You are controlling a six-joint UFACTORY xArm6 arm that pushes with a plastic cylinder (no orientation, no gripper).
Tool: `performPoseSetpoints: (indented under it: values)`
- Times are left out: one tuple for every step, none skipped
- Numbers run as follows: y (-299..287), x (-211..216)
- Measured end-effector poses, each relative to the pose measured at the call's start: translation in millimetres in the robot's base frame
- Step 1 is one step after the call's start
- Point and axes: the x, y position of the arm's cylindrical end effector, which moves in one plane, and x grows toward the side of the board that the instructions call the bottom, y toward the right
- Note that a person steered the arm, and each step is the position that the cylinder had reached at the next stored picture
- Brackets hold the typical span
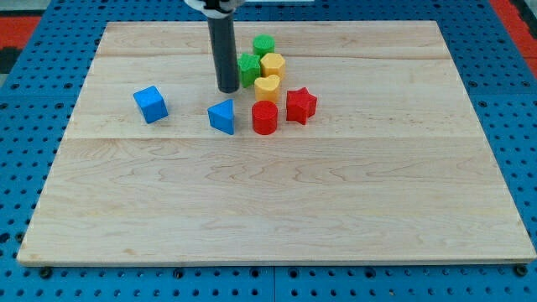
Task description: Push the heart close to the green star
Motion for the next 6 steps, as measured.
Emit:
performPoseSetpoints:
  values:
    - [0.3, 18.2]
    - [52.8, 23.5]
    - [89.8, 23.3]
    - [89.9, 1.5]
    - [91.5, 0.8]
    - [86.7, 20.8]
